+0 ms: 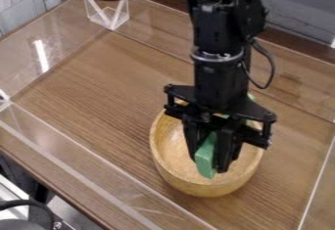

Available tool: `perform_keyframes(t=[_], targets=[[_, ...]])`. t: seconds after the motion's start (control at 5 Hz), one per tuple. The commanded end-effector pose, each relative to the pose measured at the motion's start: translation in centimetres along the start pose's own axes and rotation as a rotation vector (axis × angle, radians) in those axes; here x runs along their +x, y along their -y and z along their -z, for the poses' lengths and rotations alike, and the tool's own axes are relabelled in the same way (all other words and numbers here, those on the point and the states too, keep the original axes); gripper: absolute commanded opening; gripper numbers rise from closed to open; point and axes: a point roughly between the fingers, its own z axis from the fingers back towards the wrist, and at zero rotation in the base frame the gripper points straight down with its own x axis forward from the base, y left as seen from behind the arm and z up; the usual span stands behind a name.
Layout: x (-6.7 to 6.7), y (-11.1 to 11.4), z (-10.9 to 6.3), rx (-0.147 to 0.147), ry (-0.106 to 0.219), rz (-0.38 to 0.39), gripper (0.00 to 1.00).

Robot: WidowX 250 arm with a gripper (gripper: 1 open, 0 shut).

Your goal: Put the green block in the brown bowl

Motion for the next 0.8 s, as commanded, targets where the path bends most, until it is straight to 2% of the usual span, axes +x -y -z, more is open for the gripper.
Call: perform_keyframes(t=[0.0, 0.6], targets=[[0.37, -0.06, -0.45, -0.009, 0.027, -0.002, 0.00], [0.52, -0.27, -0.10, -0.015, 0.025, -0.008, 0.00]])
